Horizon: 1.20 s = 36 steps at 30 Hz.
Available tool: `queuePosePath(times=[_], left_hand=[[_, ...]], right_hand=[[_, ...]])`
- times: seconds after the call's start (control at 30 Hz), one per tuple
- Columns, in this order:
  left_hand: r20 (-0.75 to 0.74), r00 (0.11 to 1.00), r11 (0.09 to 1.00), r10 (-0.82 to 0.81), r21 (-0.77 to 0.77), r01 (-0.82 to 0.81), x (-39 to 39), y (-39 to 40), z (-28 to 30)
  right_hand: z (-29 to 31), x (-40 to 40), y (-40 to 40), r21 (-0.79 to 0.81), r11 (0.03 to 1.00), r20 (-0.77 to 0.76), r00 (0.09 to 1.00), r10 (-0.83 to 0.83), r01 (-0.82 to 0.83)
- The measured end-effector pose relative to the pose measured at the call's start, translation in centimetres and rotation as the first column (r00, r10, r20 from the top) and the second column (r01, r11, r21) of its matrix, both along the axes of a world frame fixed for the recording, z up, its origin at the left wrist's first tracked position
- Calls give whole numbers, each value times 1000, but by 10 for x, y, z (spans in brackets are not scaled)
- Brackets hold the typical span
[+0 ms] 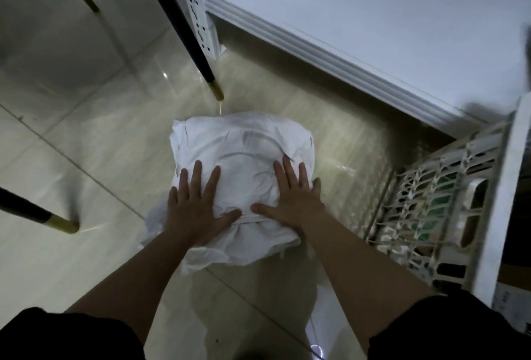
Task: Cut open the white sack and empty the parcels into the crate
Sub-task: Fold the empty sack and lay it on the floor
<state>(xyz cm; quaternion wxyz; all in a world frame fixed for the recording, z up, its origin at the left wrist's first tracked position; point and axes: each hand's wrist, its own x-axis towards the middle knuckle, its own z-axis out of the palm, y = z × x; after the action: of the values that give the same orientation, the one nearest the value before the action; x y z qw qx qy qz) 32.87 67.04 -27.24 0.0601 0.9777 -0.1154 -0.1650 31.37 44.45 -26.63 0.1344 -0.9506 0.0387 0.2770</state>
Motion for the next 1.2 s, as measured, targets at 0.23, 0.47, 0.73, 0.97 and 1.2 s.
queuePosePath(times=[0.23,0.47,0.73,0.97,1.2], left_hand=[[-173,966,981,193,59,-185,25,-17,1],[213,962,984,172,-1,-176,-7,-18,23],[43,996,986,-74,156,66,-32,23,2],[-86,995,980,48,198,-30,10,2,18],[0,997,982,72,176,-71,0,-14,61]], right_hand=[[24,15,22,-206,978,272,961,40,18],[19,-46,34,-70,997,447,894,-8,44],[12,-22,6,-182,953,57,965,257,-243],[39,4,19,-302,938,93,974,205,-168],[82,-3,15,-87,979,170,966,196,-183]])
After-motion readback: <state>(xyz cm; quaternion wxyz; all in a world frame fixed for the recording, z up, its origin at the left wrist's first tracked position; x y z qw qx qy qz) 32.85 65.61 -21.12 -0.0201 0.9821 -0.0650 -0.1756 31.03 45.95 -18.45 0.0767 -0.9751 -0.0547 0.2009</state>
